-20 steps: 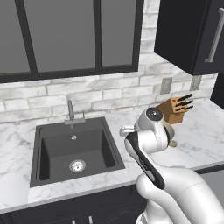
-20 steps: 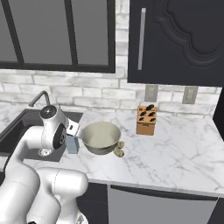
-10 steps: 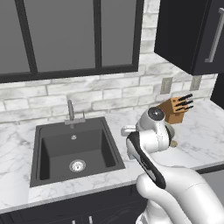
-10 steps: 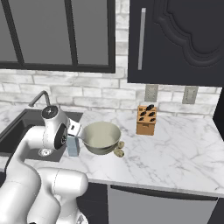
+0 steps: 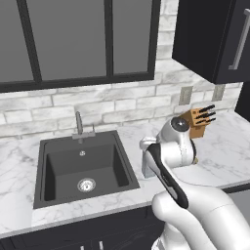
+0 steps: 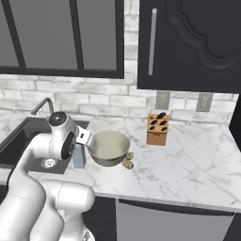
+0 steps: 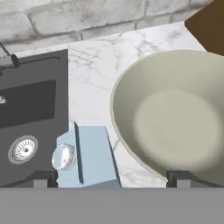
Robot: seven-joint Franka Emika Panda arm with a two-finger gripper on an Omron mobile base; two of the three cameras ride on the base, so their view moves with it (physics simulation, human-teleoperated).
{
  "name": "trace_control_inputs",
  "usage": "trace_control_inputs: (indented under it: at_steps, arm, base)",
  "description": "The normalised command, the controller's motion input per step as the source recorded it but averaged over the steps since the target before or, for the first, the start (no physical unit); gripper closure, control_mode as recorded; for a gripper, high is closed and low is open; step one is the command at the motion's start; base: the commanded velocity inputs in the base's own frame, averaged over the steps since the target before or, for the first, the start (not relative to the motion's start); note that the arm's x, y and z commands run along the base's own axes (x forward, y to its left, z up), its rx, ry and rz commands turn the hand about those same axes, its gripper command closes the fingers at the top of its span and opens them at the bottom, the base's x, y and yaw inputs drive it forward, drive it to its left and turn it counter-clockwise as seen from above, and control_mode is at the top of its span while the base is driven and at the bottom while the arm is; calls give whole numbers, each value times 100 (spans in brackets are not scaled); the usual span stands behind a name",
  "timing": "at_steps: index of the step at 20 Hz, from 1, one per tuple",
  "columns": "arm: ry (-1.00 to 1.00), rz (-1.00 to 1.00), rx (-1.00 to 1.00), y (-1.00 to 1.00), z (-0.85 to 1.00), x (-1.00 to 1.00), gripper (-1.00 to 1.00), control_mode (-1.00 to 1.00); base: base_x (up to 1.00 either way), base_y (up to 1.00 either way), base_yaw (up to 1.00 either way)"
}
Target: Gather the eggs and milk located in the vicinity of the sink area and place them right next to the bowl.
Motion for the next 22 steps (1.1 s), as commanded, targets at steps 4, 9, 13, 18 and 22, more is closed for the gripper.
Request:
trace_control_inputs:
  at_steps: [4, 9, 13, 18, 22]
  arm:
    - [-2, 0, -1, 1, 44, -22, -100, -100]
    - [-15, 0, -1, 8, 63, -60, -100, -100]
    - [-27, 0, 0, 0, 37, -76, -100, -100]
    - [-33, 0, 0, 0, 35, -95, -100, -100]
    - [-32, 0, 0, 0, 51, -100, -100, -100]
  base:
    - [0, 0, 0]
    - [0, 0, 0]
    - [0, 0, 0]
    - [0, 0, 0]
    - [0, 0, 0]
